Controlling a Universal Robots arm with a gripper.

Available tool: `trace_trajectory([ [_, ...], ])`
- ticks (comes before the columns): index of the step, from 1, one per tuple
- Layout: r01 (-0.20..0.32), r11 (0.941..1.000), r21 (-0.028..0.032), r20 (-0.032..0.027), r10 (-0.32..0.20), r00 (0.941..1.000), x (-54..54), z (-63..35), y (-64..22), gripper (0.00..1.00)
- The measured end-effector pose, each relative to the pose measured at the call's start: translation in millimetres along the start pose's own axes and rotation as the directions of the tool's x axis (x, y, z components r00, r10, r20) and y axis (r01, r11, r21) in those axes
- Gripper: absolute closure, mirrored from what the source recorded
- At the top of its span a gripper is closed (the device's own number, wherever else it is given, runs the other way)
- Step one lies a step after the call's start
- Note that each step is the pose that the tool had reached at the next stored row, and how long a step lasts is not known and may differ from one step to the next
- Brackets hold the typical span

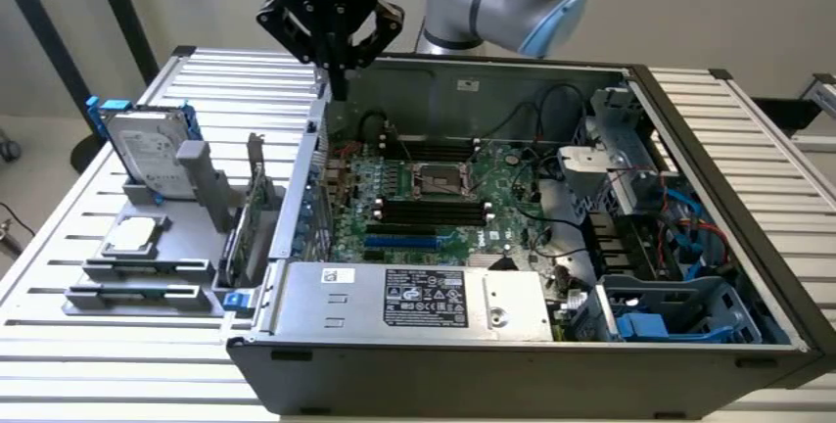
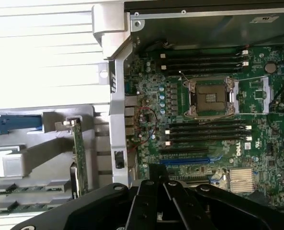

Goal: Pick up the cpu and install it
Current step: 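Reach for the cpu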

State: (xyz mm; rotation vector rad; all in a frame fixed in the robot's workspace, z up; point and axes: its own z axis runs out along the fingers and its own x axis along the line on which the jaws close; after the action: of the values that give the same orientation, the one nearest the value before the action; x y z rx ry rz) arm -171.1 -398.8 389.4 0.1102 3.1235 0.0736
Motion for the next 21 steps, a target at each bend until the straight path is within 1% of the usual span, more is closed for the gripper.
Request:
trace_trajectory([
  [4,0.0,1.0,0.0019,0.0001,0.0,1.0,18.1,1.7,-1.4,0.89],
  [14,0.0,1.0,0.0099,0.0007,0.0,1.0,63.5,5.4,-4.7,0.89],
  [17,0.0,0.9999,0.0133,0.001,0.0,1.0,77.2,6.8,-5.7,0.89],
  [21,0.0,0.9998,0.0199,0.0014,0.0,1.0,95.1,8.8,-7.0,0.89],
])
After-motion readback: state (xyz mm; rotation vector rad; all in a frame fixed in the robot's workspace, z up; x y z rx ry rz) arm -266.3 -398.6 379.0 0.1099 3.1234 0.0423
